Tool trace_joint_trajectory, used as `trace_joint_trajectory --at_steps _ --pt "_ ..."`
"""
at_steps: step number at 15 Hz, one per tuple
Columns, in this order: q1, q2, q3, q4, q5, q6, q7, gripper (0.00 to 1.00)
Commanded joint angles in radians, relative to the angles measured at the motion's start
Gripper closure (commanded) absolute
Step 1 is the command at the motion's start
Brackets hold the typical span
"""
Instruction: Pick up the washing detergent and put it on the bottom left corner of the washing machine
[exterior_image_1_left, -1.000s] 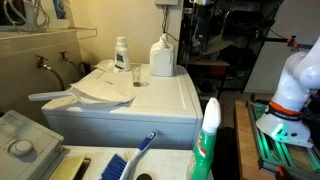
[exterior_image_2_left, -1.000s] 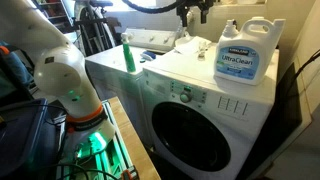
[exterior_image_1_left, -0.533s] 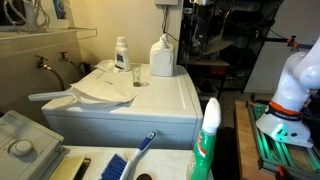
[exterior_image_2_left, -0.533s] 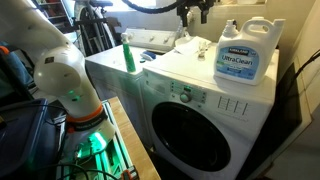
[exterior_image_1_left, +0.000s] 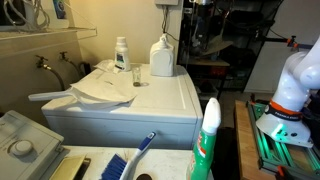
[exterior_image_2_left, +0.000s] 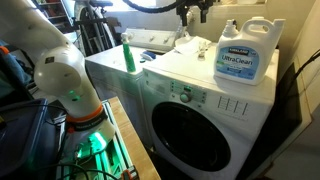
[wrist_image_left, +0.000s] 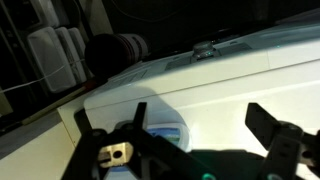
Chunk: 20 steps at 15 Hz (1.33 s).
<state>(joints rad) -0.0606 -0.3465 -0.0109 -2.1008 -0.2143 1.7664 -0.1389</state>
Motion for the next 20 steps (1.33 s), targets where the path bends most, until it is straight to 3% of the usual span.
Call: trace_joint_trajectory --at_steps 1,7,11,12,13,17,20 --pt "0.039 0.038 0.000 0.070 0.056 0.009 0.020 0.00" --pt "0.017 0.278 0.037 0.348 0.065 0.011 0.391 0.00" --pt "0.015 0.407 0.008 0.497 0.071 0.005 0.573 0.00" --pt "0.015 0.426 0.000 0.520 0.082 0.009 0.615 0.00" --pt "0.030 0.375 0.006 0.452 0.061 0.016 0.549 0.00" --pt "0.035 0.397 0.002 0.475 0.061 0.016 0.553 0.00" --pt "0.022 0.460 -0.020 0.539 0.073 0.032 0.736 0.00"
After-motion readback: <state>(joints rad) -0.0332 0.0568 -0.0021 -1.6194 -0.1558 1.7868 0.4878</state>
